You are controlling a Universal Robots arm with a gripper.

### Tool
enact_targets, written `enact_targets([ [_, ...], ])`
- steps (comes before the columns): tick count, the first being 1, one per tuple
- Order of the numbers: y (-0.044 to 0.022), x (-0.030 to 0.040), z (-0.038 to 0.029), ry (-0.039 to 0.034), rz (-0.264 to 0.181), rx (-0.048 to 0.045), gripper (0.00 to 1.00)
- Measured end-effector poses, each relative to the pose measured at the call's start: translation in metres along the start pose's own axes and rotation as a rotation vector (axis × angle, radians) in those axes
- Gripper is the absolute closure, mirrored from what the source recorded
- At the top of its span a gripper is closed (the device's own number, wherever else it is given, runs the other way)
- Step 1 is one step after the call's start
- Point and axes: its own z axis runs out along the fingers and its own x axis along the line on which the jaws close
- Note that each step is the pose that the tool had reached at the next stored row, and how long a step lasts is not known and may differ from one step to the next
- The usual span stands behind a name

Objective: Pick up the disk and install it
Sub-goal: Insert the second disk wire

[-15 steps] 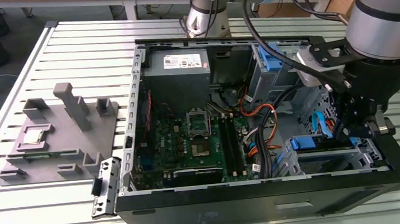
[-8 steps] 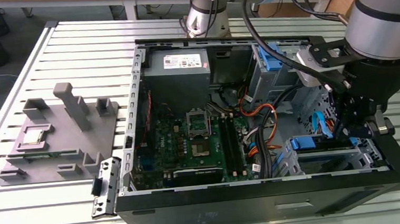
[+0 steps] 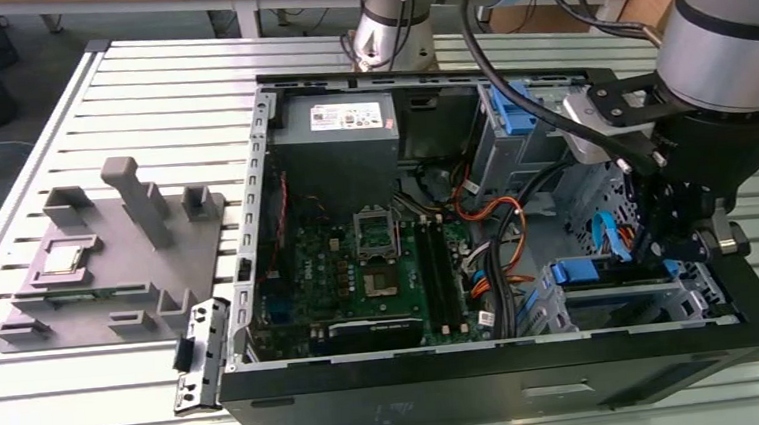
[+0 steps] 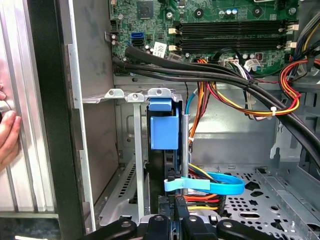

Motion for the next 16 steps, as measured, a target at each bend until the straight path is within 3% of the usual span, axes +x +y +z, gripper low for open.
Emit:
enact_targets([
  [4, 0.0, 0.0, -0.0002, -0.0056, 0.001, -0.0002, 0.84],
  [16, 0.0006, 0.0, 0.0025, -0.0109, 0.002, -0.0004, 0.84],
])
